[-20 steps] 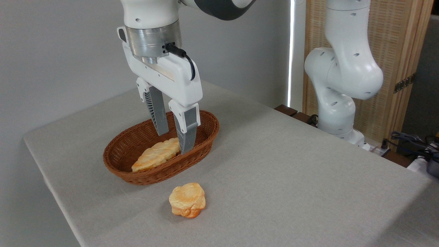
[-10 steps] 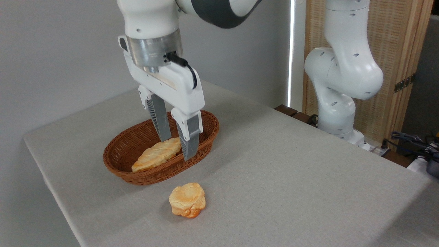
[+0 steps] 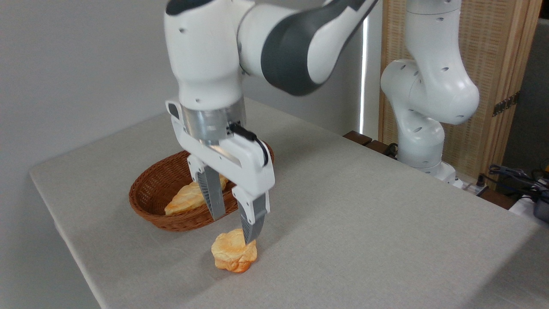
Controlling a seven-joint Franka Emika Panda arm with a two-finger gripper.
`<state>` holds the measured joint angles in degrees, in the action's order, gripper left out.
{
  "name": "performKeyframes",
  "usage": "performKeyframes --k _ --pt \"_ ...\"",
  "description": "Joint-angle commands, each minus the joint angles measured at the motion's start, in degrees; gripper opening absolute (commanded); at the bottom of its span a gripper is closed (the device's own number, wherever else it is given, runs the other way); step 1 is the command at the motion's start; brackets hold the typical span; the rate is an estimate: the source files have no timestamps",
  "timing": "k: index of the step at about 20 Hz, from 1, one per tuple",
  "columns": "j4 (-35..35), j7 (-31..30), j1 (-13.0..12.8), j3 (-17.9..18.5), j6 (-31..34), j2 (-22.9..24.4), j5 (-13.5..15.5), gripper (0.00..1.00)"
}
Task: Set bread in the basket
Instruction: 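Move the open gripper down over the round bread roll on the table, then close the gripper on the bread roll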
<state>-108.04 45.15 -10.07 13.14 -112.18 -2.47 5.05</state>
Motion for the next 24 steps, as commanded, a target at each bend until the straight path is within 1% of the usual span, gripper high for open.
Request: performKeyframes --k 1,5,14,20,22,23,24 --pt "-3.41 1.78 -0.39 0.31 -3.21 0.18 -0.30 1.00" --pt "-3.41 2.31 -0.47 0.22 -4.27 -1.75 -0.22 1.00" --pt "-3.32 2.57 -1.18 -0.39 -5.06 -4.30 -0.30 1.00" --pt "-3.32 3.27 -1.18 -0.48 -5.06 -4.39 -0.30 0.99" --pt "-3.32 5.12 -1.44 -0.83 -4.97 -5.09 -0.30 0.81" --pt "-3.32 5.12 -1.35 -1.36 -4.89 -5.27 -0.22 0.78" --pt "-3.32 5.12 -1.35 -1.71 -4.80 -5.44 -0.22 0.69"
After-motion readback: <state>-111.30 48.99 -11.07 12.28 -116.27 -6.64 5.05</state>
